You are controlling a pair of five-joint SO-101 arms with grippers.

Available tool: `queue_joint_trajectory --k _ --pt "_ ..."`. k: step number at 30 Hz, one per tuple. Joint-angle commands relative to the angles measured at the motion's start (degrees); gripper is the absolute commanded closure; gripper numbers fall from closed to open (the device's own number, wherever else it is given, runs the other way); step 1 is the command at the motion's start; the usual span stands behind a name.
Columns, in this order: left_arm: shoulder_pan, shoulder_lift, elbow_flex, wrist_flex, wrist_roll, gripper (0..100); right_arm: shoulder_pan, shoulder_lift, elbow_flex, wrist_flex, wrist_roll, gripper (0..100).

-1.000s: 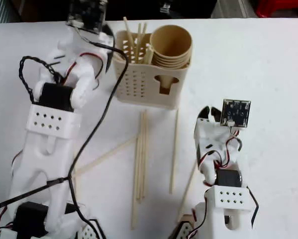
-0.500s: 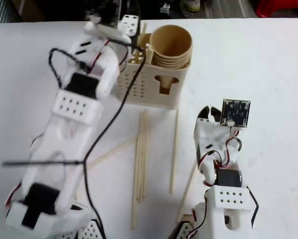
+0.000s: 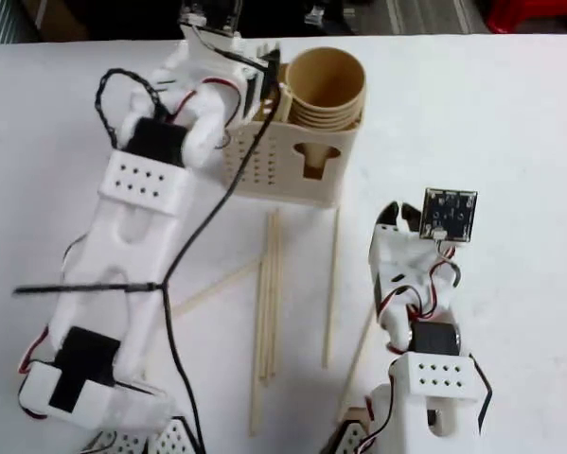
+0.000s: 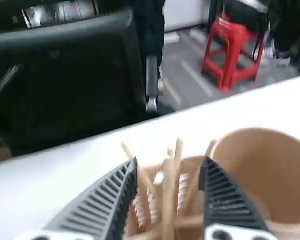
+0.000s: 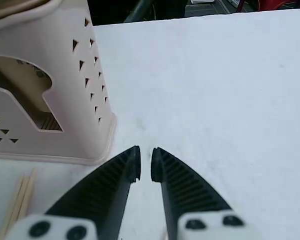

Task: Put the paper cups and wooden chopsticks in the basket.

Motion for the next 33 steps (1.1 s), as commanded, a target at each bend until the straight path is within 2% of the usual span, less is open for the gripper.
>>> queue_joint_trajectory --k 1,4,10,22,27,33 --pt "-2.1 -5.2 -5.1 8.3 0.5 78 -0.5 -1.1 -0.5 -1.1 0.6 94.2" --pt "-3.9 -7.4 -5.8 14.6 0.4 77 -0.4 -1.1 -0.5 -1.1 0.6 94.2" --pt "-5.1 -13.8 -5.2 29.0 -7.6 78 -0.3 -1.1 -0.5 -1.0 0.6 94.2" --pt "-4.8 -23.0 -3.8 48.1 -8.4 77 -0.4 -1.1 -0.5 -0.7 0.6 94.2" --pt "-4.4 -22.8 7.2 48.5 -8.5 77 -0.4 -1.1 -0.5 -0.7 0.6 94.2" --pt "3.0 -23.2 26.5 40.3 -8.2 77 -0.3 -1.0 -0.5 -0.9 0.6 94.2"
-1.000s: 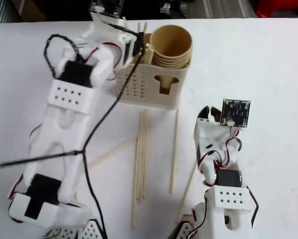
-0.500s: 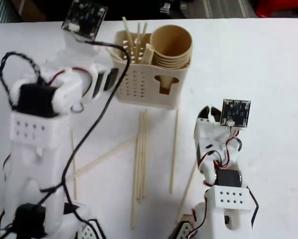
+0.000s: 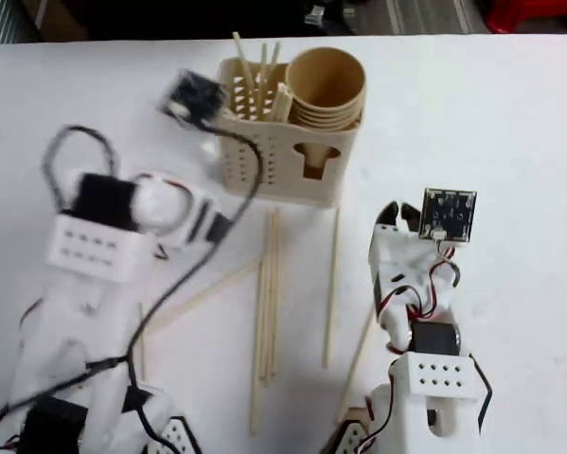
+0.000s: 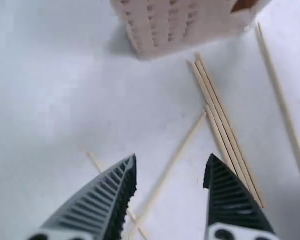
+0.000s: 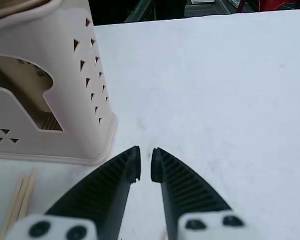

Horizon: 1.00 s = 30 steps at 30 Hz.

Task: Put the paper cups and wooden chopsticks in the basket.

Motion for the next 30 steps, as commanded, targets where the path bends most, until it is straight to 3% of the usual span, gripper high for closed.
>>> queue_joint_trajectory --k 1,8,13,20,30 --pt "5.1 -1.7 9.3 -6.1 0.2 77 -0.3 -1.0 -0.5 -1.0 0.6 94.2" --pt "10.9 -1.3 24.6 -21.0 2.7 77 -0.3 -1.0 -0.5 -1.0 0.6 94.2" --pt "12.3 -1.2 30.9 -25.6 10.0 67 -0.3 -1.0 -0.5 -1.0 0.6 94.2" --pt "14.9 0.4 31.2 -26.0 14.2 66 -0.2 -1.1 -0.5 -1.1 0.6 94.2" --pt "15.2 21.7 25.1 -32.0 15.2 72 -0.2 -1.1 -0.5 -1.1 0.6 94.2"
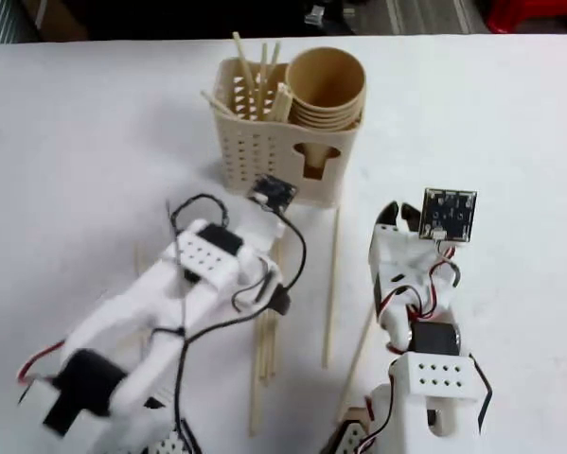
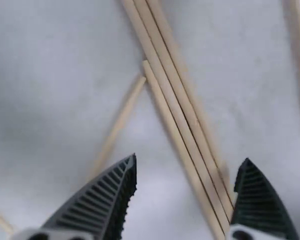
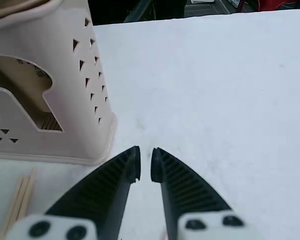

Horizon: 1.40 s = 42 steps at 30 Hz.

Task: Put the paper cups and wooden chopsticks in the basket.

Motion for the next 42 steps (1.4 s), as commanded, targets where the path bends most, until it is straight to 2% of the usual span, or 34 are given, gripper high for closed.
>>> queue_joint_trajectory --k 1,9,14,20,27,31,35,42 --pt "0.7 6.2 -5.7 -1.2 0.5 73 -0.2 -1.1 -0.5 -1.1 0.6 94.2" --pt "0.7 14.0 -13.0 1.2 0.6 79 -0.2 -1.3 -0.5 -1.1 0.6 94.2" --pt "0.7 15.1 -13.8 1.9 0.3 89 -0.2 -1.4 -0.5 -1.1 0.6 94.2" --pt "0.7 15.1 -13.7 1.8 0.2 97 -0.2 -1.4 -0.5 -1.1 0.6 94.2" --pt "0.8 14.5 -14.0 4.7 -0.1 98 -0.2 -1.3 -0.5 -1.1 0.6 94.2" --pt "2.8 9.4 -13.9 8.2 -5.0 98 -0.2 -1.3 -0.5 -1.1 0.6 94.2" --pt "3.7 0.5 -14.0 12.0 -5.5 98 -0.2 -1.4 -0.5 -1.1 0.6 94.2" --pt "1.3 -12.6 -14.4 15.0 -5.9 98 -0.2 -1.5 -0.5 -1.1 0.6 94.2"
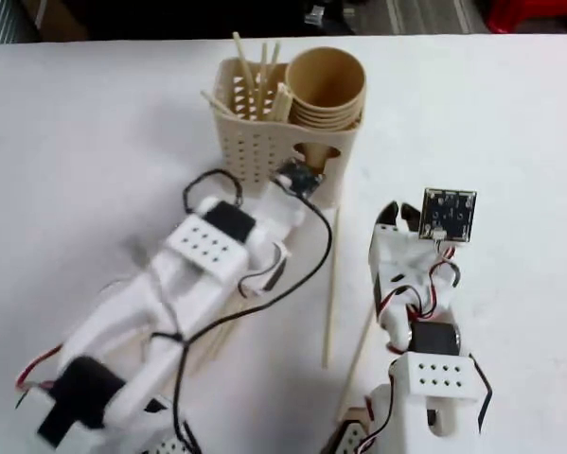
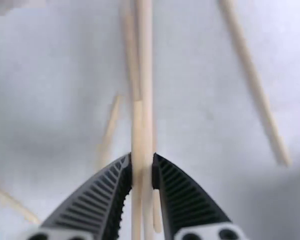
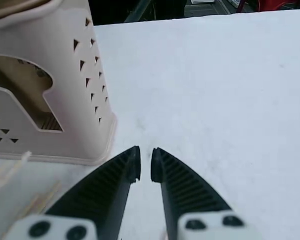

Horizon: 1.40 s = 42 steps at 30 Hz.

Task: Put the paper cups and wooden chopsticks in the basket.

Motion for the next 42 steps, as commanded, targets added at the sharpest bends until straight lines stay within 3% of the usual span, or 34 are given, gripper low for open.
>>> queue_joint_trajectory --k 1,9,20,28,42 --pt "-1.5 -8.0 -1.9 1.1 -1.8 98 -0.2 -1.5 -0.5 -1.1 0.6 94.2" --pt "-1.5 -19.8 -3.0 1.2 -5.2 98 -0.2 -1.5 -0.5 -1.1 0.6 94.2" --pt "-2.5 -24.4 -23.4 0.3 -4.8 98 0.0 -1.4 -0.5 -1.1 0.6 94.2" --pt "-8.1 -24.3 -30.9 -12.4 -4.8 98 0.5 -1.4 -0.5 -1.1 0.6 94.2" --pt "-9.6 -23.5 -30.5 -31.6 -5.1 98 0.4 -1.3 -0.5 -1.1 0.6 94.2"
